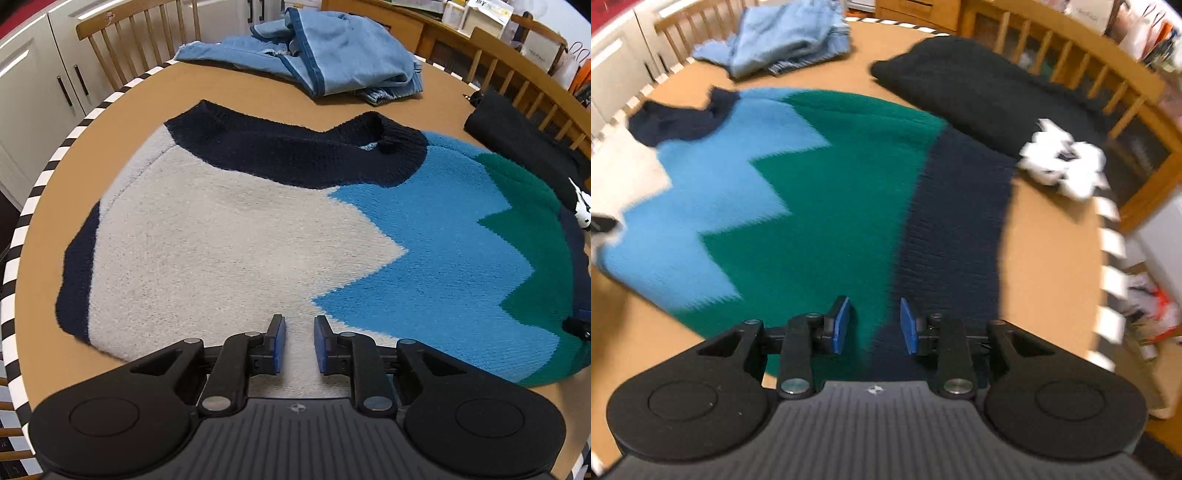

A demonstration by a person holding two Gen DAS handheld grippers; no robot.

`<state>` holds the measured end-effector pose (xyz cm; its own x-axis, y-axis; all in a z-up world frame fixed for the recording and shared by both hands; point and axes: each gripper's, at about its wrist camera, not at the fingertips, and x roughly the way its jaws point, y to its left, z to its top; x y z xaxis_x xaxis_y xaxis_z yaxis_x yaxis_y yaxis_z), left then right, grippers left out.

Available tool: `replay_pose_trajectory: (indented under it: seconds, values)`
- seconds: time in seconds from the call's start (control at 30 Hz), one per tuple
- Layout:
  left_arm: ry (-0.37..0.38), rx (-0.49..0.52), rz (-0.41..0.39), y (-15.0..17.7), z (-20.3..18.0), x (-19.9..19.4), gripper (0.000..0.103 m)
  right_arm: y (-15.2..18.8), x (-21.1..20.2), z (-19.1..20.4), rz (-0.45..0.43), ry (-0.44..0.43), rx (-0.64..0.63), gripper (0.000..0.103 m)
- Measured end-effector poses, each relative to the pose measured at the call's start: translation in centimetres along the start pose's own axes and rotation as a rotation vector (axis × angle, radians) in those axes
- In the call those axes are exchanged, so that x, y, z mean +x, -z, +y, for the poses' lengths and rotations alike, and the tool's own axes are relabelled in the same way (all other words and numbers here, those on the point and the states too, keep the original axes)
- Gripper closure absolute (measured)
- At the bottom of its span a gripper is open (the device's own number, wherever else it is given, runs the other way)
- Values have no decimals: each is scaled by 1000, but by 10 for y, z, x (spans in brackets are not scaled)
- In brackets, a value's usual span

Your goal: Fold clothes

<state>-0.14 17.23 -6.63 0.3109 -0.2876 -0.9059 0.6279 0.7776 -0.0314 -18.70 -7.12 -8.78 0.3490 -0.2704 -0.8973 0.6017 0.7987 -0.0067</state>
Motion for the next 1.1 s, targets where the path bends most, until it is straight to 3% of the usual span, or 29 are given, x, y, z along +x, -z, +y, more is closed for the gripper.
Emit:
replay_pose_trajectory:
  seconds: [0.13,0.27,0.37,0.47,0.57,0.73,1.0,1.1]
  values:
    - [27,-30,-14,8,7,-20,70,9,-24,-33,-30,1,187,54]
    - [27,-14,6,18,4,-28,68,20,-16,-56,10,-22,322,51]
    - [19,-13,11,23,1,-33,59,29,-9,-63,42,-80,389,47]
    - [14,-13,12,28,0,-38,53,34,-8,-60,43,-90,378,49]
    - [21,-14,18,35,0,-41,50,33,-9,-52,69,-101,346,60]
    - [24,-11,17,44,4,-47,49,41,-15,-20,123,-164,263,68]
    - [26,-30,8,64,17,-60,47,72,-28,71,154,-295,205,67]
    - [23,-43,8,73,23,-65,46,81,-33,117,155,-341,121,61]
